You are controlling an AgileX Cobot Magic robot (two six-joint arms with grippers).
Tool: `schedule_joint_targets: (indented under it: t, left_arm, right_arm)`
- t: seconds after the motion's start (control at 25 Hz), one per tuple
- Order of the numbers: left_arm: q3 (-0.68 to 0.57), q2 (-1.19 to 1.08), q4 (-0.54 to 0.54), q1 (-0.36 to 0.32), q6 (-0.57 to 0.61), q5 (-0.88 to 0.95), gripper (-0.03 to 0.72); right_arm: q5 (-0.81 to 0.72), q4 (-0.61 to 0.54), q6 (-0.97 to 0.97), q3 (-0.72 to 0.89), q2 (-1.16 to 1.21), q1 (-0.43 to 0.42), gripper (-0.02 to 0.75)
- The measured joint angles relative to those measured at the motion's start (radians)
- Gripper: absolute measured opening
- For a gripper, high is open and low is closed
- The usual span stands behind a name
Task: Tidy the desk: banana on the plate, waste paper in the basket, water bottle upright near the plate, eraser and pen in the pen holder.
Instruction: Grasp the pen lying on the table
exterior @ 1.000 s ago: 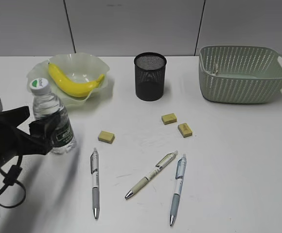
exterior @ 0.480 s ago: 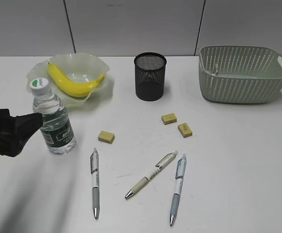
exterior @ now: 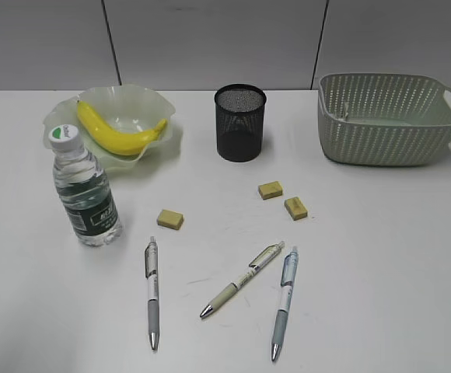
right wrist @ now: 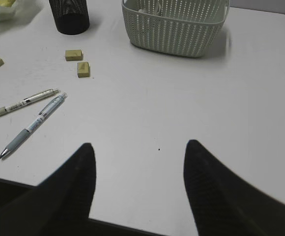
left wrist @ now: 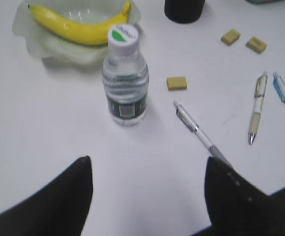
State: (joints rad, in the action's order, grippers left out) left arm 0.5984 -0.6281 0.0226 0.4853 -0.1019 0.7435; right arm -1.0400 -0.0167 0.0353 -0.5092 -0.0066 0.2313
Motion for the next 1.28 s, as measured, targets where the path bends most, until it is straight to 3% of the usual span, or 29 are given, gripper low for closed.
schedule_joint_targets:
  t: [0.32, 0.8, 1.04, 1.28]
  left_arm:
    - [0.005, 0.217, -0.001, 0.0, 0.0, 0.341, 0.512]
    - [-0.047, 0.46, 0.0, 0.0, 0.0, 0.334, 0.487]
    - [-0.059, 0.583, 0.0, 0.0, 0.0, 0.319, 0.465]
    - [-0.059, 0.634, 0.0, 0.0, 0.0, 0.318, 0.426]
  right_arm:
    - [0.0, 0.0, -0.001, 0.0, 0.0, 0.0, 0.456]
    - [0.068, 0.001, 0.048, -0.035, 0.041, 0.0, 0.456]
    - [0.143, -0.103, 0.149, -0.139, 0.352, 0.0, 0.456]
    - [0.073, -0.222, 0.184, -0.352, 0.817, 0.0, 0.456]
